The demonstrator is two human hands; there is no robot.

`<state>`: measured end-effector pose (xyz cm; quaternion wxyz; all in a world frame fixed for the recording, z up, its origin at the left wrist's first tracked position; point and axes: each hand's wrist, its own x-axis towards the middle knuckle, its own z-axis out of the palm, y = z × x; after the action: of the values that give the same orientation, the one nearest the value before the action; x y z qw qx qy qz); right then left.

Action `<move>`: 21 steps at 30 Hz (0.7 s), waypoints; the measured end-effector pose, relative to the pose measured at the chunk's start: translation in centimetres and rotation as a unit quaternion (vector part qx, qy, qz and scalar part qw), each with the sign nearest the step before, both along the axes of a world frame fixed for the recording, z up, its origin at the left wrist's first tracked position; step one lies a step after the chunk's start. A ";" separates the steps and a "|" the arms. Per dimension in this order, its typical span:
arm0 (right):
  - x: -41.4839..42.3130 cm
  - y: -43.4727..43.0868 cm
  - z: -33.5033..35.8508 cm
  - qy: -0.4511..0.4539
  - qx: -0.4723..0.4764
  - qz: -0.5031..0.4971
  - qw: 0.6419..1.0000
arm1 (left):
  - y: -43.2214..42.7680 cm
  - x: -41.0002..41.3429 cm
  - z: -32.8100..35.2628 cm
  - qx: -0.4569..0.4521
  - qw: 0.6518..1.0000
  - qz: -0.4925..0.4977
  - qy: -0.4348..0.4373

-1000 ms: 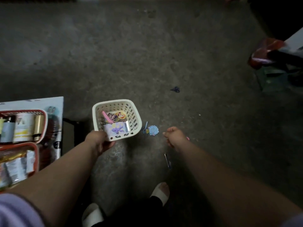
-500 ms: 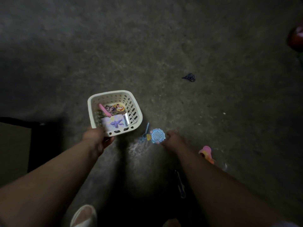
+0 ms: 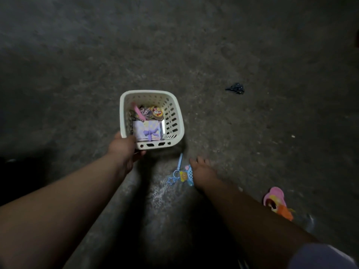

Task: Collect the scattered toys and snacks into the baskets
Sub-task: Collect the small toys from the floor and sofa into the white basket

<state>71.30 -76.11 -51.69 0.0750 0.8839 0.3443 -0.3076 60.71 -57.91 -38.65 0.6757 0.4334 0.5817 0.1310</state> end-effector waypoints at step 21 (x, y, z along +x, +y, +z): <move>10.2 -1.1 9.8 0.256 0.626 -0.543 0.497 | -3.6 1.5 -1.0 0.003 0.998 -0.065 -0.021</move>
<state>81.55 -77.18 -41.87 -0.7715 0.5947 -0.0968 -0.2042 62.18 -61.55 -39.63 0.6938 0.4697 0.5371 0.0978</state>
